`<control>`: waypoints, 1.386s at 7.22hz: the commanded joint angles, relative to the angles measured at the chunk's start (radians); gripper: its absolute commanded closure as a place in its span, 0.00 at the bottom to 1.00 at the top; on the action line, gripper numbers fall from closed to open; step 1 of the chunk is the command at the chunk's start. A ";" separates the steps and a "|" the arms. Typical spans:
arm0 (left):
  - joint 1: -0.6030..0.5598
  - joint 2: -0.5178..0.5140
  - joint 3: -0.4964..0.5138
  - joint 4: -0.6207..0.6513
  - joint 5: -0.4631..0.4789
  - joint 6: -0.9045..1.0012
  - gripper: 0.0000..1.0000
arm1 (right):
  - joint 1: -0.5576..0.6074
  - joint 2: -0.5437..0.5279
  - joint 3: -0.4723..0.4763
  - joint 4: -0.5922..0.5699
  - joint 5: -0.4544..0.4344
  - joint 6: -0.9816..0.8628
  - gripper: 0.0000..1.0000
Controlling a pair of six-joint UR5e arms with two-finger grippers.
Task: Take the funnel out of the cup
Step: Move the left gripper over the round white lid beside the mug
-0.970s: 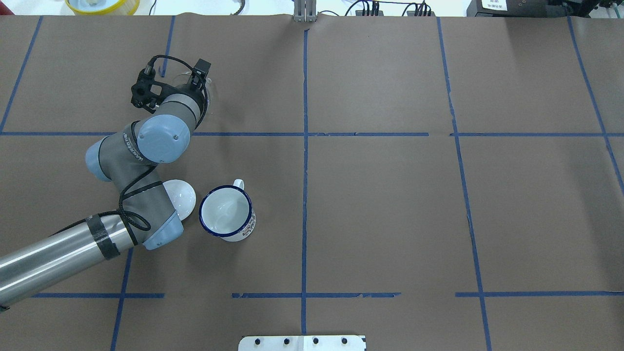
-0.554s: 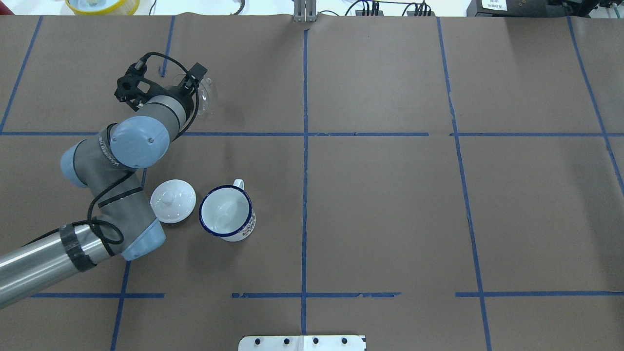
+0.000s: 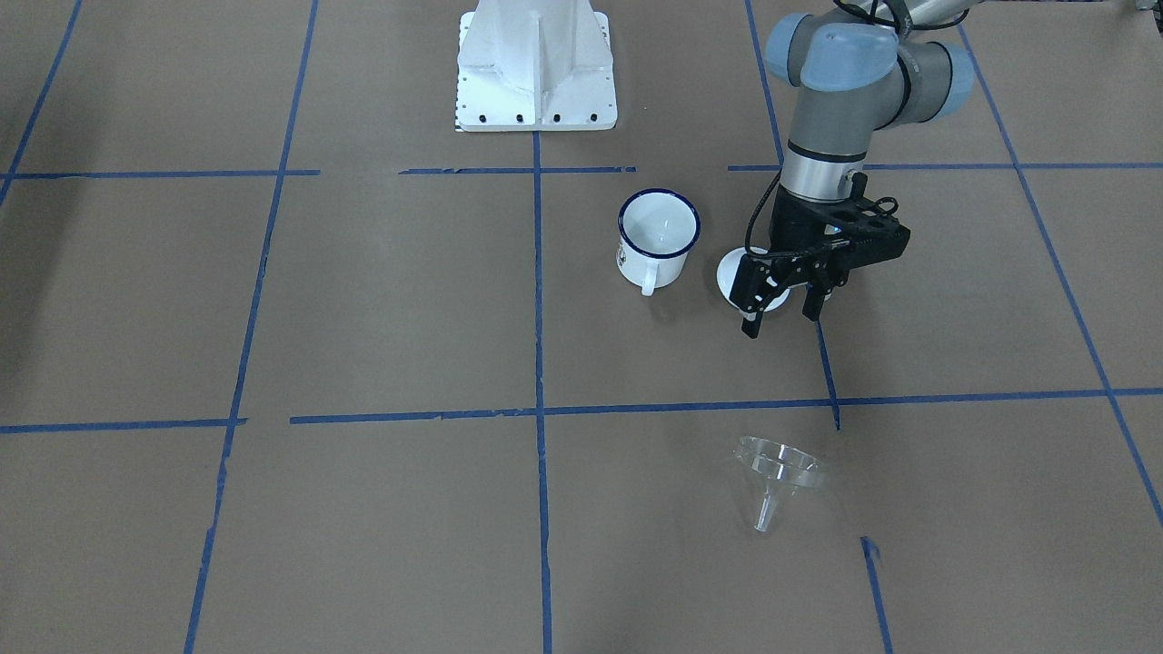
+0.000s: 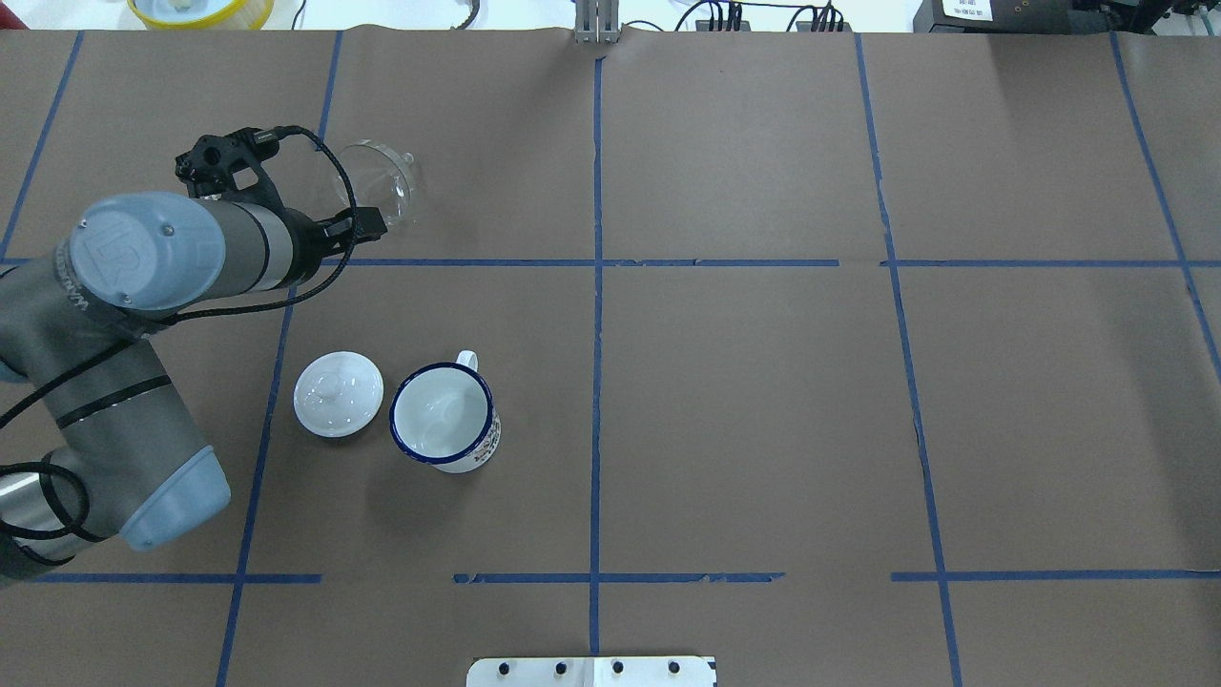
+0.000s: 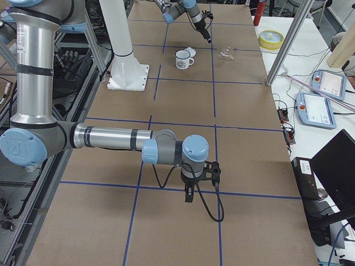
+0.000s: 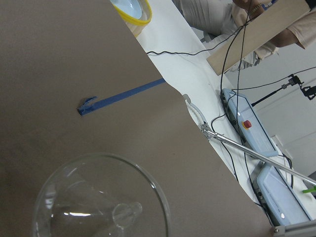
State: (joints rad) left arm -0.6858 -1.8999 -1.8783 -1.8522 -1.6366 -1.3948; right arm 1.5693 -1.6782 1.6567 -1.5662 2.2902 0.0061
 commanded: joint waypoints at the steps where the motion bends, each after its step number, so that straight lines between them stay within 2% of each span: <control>1: -0.027 0.001 -0.038 0.109 -0.179 0.257 0.00 | 0.000 0.000 0.000 0.000 0.000 0.000 0.00; 2: -0.027 0.004 -0.024 0.114 -0.228 0.333 0.00 | 0.000 0.000 0.000 0.000 0.000 0.000 0.00; 5: -0.014 0.025 0.047 0.087 -0.235 0.353 0.00 | 0.000 0.000 0.000 0.000 0.000 0.000 0.00; 10: 0.032 0.062 0.064 0.048 -0.276 0.361 0.00 | 0.000 0.000 0.000 0.000 0.000 0.000 0.00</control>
State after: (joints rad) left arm -0.6749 -1.8547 -1.8148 -1.7820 -1.9029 -1.0367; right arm 1.5693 -1.6782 1.6567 -1.5662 2.2902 0.0061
